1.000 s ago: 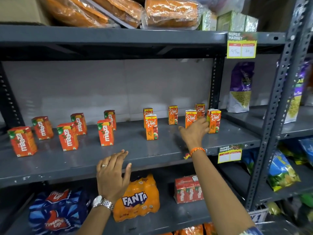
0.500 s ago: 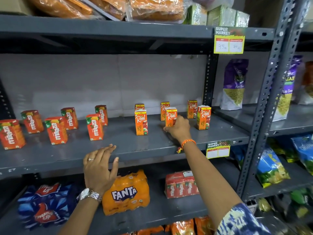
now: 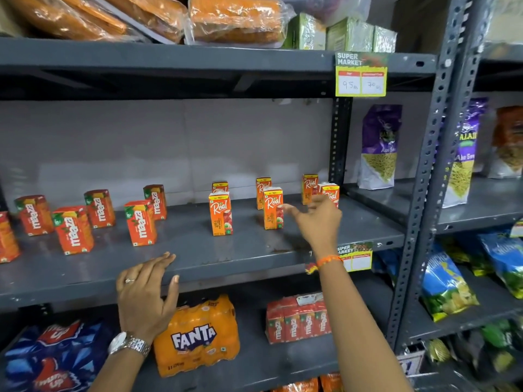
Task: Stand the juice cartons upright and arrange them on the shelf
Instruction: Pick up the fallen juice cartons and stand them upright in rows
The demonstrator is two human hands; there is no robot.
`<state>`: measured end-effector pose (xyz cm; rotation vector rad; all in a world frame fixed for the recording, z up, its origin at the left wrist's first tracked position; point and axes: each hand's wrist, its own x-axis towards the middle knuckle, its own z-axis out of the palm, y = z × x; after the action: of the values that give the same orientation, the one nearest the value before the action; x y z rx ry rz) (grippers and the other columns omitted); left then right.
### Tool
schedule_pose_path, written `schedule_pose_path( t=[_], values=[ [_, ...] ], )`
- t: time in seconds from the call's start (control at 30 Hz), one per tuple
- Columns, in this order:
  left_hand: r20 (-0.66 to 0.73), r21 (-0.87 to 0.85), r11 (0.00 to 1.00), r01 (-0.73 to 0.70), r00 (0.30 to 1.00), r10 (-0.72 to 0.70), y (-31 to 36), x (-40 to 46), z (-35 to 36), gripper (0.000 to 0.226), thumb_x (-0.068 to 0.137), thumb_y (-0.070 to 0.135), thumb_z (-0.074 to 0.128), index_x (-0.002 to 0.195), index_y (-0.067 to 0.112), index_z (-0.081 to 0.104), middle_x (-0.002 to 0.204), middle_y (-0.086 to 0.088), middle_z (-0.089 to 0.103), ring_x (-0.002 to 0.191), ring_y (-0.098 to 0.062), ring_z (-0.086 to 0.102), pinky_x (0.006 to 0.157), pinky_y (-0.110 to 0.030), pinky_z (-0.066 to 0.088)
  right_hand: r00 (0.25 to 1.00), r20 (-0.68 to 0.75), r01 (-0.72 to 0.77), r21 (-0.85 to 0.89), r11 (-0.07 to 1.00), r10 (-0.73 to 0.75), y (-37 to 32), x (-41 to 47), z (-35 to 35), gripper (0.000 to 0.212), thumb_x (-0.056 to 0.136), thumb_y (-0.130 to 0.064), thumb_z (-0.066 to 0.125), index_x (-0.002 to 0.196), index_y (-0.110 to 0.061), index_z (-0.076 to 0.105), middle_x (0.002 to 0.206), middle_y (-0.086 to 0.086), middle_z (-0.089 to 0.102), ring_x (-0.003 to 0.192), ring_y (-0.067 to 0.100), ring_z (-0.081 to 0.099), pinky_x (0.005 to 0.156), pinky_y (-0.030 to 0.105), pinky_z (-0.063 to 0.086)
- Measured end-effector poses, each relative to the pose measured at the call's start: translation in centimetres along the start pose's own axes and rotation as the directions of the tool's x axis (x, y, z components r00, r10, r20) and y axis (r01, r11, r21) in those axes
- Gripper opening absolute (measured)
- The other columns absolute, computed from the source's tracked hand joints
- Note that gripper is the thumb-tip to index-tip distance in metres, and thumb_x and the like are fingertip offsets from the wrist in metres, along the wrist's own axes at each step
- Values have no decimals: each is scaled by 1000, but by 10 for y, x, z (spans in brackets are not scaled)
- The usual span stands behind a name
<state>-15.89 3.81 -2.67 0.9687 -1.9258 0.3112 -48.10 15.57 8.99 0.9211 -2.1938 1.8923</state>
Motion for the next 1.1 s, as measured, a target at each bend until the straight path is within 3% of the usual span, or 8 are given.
schedule_pose_path(
  t=[0.1, 0.2, 0.33, 0.47, 0.87, 0.97, 1.03, 1.1],
  values=[
    [-8, 9, 1000, 2, 1000, -2, 0, 2, 1, 51, 89, 43, 44, 123, 13, 69, 119, -9, 72, 104, -34, 64, 96, -49, 37, 982, -188, -34, -27, 999, 28, 16, 23, -28, 81, 53, -40, 93, 115, -7, 54, 111, 12, 64, 105, 30, 62, 88, 38, 51],
    [-4, 9, 1000, 2, 1000, -2, 0, 2, 2, 52, 89, 43, 43, 122, 14, 69, 119, -9, 72, 103, -34, 65, 96, -49, 36, 988, -25, -157, -156, 975, 155, 32, 50, -36, 87, 54, -30, 95, 123, -1, 50, 123, 18, 60, 117, 34, 58, 94, 40, 49],
    [-7, 7, 1000, 12, 1000, -12, 2, 2, 2, 53, 88, 44, 42, 122, 12, 69, 118, -11, 72, 103, -36, 65, 98, -48, 34, 966, 148, -173, -228, 958, 209, 45, 67, -24, 60, 61, -25, 91, 110, -8, 61, 111, 13, 67, 102, 29, 65, 85, 36, 52],
    [-10, 12, 1000, 14, 1000, -14, 3, 2, 1, 53, 89, 44, 42, 121, 11, 69, 116, -12, 73, 103, -37, 65, 97, -48, 35, 969, 164, -134, -273, 953, 183, 47, 70, -18, 46, 69, -22, 87, 106, -7, 64, 109, 14, 68, 102, 30, 65, 84, 36, 50],
    [17, -1, 1000, -1, 1000, 1, 1, 2, -1, 52, 90, 44, 43, 122, 14, 69, 119, -8, 73, 105, -33, 65, 97, -47, 36, 972, 154, -136, -244, 960, 177, 41, 60, -24, 52, 68, -29, 87, 107, -7, 61, 108, 12, 67, 103, 28, 64, 85, 35, 49],
    [25, -18, 1000, -9, 1000, 9, 1, 1, -3, 51, 90, 44, 43, 123, 15, 69, 119, -6, 72, 106, -30, 65, 97, -46, 36, 999, -52, -16, -187, 982, 6, 30, 41, -28, 74, 64, -28, 89, 124, -3, 54, 119, 15, 63, 114, 30, 59, 93, 36, 47],
    [30, -26, 1000, -7, 1000, 8, 1, 2, -4, 50, 90, 44, 44, 123, 15, 69, 120, -5, 72, 105, -29, 65, 96, -45, 36, 971, -194, 110, -140, 984, -136, 16, 17, -22, 69, 68, -25, 86, 125, -6, 53, 121, 12, 58, 115, 28, 55, 100, 40, 47],
    [26, -32, 999, -8, 1000, 9, 3, 3, -6, 50, 89, 43, 44, 122, 15, 69, 119, -5, 73, 104, -29, 65, 96, -44, 36, 975, -147, 158, -75, 985, -168, 1, -4, -7, 59, 70, -27, 85, 118, -8, 57, 113, 7, 61, 105, 23, 59, 92, 37, 52]
  ],
)
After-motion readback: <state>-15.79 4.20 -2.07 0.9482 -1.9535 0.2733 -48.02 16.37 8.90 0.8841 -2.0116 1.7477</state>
